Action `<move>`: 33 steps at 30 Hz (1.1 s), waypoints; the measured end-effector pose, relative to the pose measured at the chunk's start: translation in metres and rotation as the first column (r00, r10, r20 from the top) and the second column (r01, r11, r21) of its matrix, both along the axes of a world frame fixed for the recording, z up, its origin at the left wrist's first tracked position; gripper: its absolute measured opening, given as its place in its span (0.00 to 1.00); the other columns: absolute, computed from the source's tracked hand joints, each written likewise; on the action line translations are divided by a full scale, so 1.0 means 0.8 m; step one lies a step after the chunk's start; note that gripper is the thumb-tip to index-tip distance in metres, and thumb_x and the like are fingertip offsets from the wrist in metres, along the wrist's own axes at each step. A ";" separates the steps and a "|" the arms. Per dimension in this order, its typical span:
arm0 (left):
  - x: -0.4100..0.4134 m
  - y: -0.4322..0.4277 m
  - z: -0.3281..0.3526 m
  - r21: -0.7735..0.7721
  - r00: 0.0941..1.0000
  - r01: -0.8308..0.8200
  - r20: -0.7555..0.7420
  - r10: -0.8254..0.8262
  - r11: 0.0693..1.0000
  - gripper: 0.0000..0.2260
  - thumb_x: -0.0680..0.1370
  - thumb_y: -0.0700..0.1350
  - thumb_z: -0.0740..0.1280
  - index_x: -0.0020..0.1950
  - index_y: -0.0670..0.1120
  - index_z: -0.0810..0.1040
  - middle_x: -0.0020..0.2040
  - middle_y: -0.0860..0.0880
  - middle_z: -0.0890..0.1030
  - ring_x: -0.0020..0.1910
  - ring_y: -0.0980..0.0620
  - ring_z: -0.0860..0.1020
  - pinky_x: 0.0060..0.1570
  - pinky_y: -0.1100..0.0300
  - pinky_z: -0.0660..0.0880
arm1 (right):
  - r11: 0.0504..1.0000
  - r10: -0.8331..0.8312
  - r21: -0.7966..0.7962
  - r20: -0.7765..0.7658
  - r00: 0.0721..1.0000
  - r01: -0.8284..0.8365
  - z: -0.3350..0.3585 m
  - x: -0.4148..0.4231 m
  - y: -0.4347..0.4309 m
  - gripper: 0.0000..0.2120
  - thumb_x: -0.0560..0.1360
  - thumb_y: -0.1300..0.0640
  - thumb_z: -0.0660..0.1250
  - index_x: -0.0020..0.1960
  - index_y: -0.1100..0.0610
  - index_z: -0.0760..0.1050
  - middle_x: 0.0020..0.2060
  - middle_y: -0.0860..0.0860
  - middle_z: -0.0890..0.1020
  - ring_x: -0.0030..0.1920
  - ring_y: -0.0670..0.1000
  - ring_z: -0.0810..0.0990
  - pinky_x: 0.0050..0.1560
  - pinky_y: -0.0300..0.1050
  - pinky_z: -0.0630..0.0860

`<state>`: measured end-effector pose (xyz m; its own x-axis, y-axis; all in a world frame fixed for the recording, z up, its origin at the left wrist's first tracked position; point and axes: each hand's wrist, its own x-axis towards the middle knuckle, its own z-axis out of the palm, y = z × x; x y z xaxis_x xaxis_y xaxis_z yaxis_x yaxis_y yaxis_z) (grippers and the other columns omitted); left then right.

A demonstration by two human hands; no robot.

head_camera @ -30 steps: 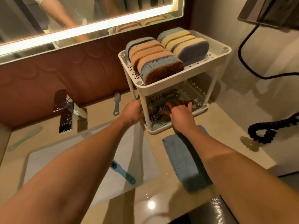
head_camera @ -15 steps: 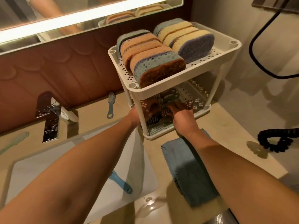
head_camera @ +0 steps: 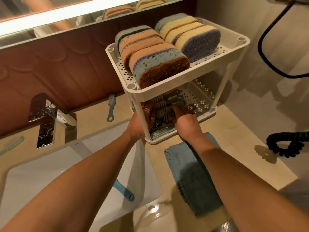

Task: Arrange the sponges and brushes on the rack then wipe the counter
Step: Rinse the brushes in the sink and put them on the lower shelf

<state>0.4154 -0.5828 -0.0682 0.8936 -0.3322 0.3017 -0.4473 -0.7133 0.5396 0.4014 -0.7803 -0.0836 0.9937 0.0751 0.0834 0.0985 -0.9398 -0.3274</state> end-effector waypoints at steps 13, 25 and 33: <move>0.010 0.008 -0.017 0.049 0.994 -0.019 -0.106 0.024 0.999 0.19 0.76 0.49 0.68 0.65 0.46 0.77 0.68 0.45 0.75 0.68 0.46 0.71 0.67 0.56 0.67 | 0.997 0.031 -0.078 0.026 0.999 -0.029 -0.008 0.004 0.000 0.26 0.80 0.58 0.62 0.76 0.42 0.64 0.74 0.53 0.66 0.74 0.59 0.65 0.72 0.57 0.64; 0.011 0.010 -0.020 -0.001 0.975 -0.049 -0.218 0.048 0.999 0.26 0.74 0.59 0.66 0.68 0.47 0.73 0.67 0.49 0.74 0.67 0.51 0.71 0.69 0.53 0.72 | 0.991 0.006 -0.134 -0.023 1.000 -0.009 -0.003 0.006 0.003 0.24 0.83 0.53 0.58 0.78 0.47 0.59 0.74 0.58 0.64 0.73 0.63 0.63 0.72 0.58 0.62; 0.005 0.006 -0.011 0.042 0.991 -0.034 -0.129 0.039 0.999 0.23 0.74 0.50 0.66 0.66 0.42 0.76 0.66 0.42 0.75 0.67 0.42 0.71 0.67 0.55 0.68 | 0.986 0.054 -0.155 0.010 0.998 -0.052 -0.003 0.003 0.002 0.27 0.79 0.55 0.66 0.76 0.46 0.64 0.71 0.53 0.69 0.71 0.60 0.66 0.66 0.56 0.66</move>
